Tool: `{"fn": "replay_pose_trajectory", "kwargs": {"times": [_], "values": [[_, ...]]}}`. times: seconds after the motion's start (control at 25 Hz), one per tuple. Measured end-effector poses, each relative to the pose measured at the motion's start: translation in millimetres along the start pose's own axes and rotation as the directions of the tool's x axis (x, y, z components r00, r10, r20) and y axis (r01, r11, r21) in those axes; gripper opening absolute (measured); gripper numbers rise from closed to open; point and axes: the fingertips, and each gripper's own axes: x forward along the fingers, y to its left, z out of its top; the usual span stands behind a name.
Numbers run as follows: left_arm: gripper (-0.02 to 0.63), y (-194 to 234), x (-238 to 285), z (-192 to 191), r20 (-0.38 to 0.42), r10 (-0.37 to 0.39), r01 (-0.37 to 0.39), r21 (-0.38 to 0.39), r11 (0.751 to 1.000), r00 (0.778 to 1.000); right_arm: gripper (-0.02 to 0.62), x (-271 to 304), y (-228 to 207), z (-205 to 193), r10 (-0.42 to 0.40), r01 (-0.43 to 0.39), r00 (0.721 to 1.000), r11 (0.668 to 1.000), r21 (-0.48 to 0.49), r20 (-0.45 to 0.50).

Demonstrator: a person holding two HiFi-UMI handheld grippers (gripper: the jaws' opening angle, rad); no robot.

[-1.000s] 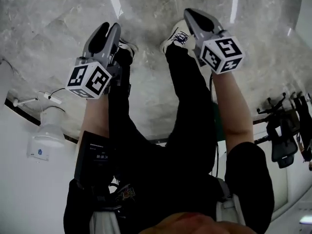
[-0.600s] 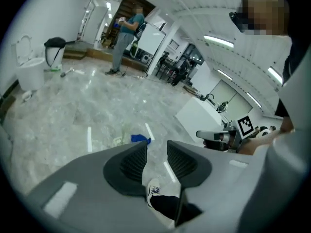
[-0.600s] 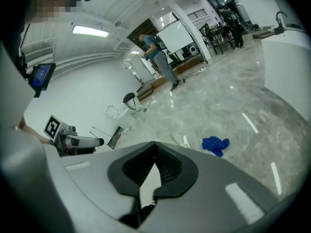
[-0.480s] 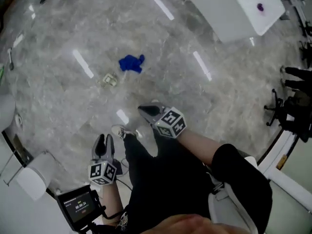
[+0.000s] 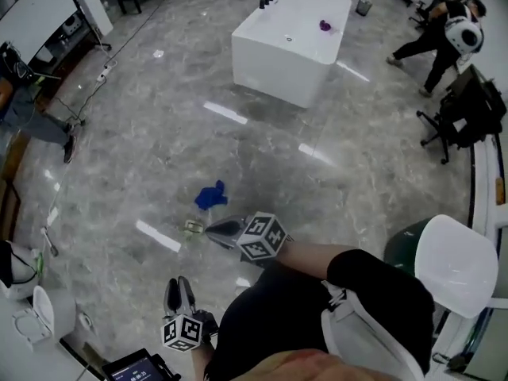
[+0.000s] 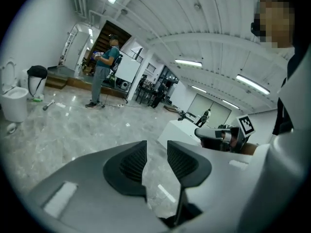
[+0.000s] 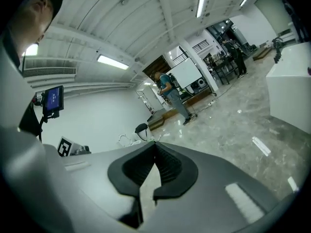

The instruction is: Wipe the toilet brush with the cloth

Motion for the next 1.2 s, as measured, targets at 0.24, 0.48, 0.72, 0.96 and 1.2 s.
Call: {"fn": "replay_pose_trajectory", "kwargs": {"times": [0.24,0.48,0.72,0.96,1.2], "values": [[0.14,3,-59,20,0.077,-0.086,0.081,0.071,0.994,0.993,0.003,-16,92,-29,-0.074,0.077,0.997,0.989,-0.127,0.026],[0.135,-5,-97,1,0.102,-0.081,0.077,0.048,0.996,0.991,0.003,-25,128,-65,-0.067,0.068,0.998,0.991,-0.118,0.012],[0.117,-16,-96,11,0.159,-0.004,-0.003,0.046,0.999,0.987,0.003,-26,125,-35,-0.019,0.021,1.0,0.986,-0.166,0.018],[0.106,-23,-83,43,0.22,0.031,-0.02,-0.051,0.998,0.975,0.003,-21,135,5,0.053,-0.05,0.999,0.976,-0.211,0.008],[0.097,-24,-80,57,0.237,0.078,-0.063,-0.069,0.996,0.968,0.003,-9,120,8,0.019,-0.02,1.0,0.984,-0.175,-0.006]]}}
